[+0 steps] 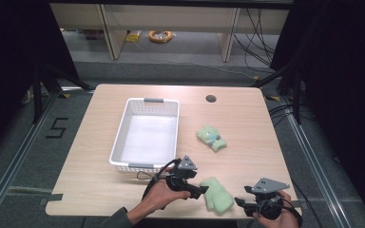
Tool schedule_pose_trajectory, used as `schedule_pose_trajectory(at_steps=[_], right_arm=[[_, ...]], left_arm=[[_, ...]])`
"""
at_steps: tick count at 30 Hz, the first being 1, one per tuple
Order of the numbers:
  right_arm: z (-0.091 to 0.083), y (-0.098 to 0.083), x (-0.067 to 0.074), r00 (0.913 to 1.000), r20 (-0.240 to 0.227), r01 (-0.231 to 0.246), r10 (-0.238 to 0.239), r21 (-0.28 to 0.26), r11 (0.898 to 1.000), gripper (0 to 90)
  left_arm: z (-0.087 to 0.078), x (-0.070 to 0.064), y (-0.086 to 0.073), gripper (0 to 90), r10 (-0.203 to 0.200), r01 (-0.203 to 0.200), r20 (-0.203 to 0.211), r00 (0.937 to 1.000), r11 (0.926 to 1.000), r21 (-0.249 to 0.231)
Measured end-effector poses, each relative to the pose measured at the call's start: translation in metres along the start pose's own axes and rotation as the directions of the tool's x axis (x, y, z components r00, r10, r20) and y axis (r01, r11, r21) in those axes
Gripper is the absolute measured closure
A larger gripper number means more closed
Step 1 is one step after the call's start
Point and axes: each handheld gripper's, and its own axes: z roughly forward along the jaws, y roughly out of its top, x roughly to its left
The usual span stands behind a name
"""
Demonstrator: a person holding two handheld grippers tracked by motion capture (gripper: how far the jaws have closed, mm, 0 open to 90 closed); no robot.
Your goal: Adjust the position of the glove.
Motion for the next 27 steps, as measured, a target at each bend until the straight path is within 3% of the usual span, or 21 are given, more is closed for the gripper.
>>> schedule_pose_trajectory(at_steps=[5,6,8,9,12,17,23,27], right_arm=[[0.001,0.001,0.006,0.9997,-0.023,0.007,-0.007,0.014,1.0,45.1],[0.002,0.002,0.007,0.9985,-0.033,0.044,-0.043,0.033,0.998,46.2],[0.003,0.003,0.008,0.9975,-0.043,0.058,-0.057,0.044,0.997,46.5],[0.006,0.002,0.009,0.9977,-0.04,0.055,-0.055,0.016,0.998,46.8],[0.008,0.003,0.01,0.9964,-0.069,0.054,-0.05,0.05,0.997,47.4],[0.013,0.004,0.012,0.9948,-0.091,0.051,-0.045,0.059,0.997,49.2],[0.021,0.006,0.019,0.9948,-0.094,0.047,-0.038,0.097,0.994,57.1],[0.025,0.005,0.015,0.9947,-0.096,0.045,-0.036,0.096,0.994,63.7]], left_arm=[[0.009,0.002,0.002,36.1,0.008,-0.008,-0.001,1.0,0.9995,0.03],[0.013,0.003,0.002,36.5,0.004,-0.004,0.009,1.0,0.9993,0.037],[0.017,0.004,0.003,38.3,0.007,-0.008,0.013,0.9999,0.9991,0.043],[0.017,0.004,0.003,38.8,0.007,-0.008,0.013,0.9999,0.9991,0.043],[0.023,0.006,0.005,40.4,0.009,-0.011,0.034,0.9994,0.9981,0.061],[0.027,0.004,0.005,42.0,0.008,-0.01,0.032,0.9994,0.9971,0.075],[0.034,0.004,0.002,46.9,0.024,-0.029,0.044,0.9987,0.9925,0.119],[0.033,0.001,0.001,52.4,0.05,-0.053,0.029,0.9984,0.989,0.138]])
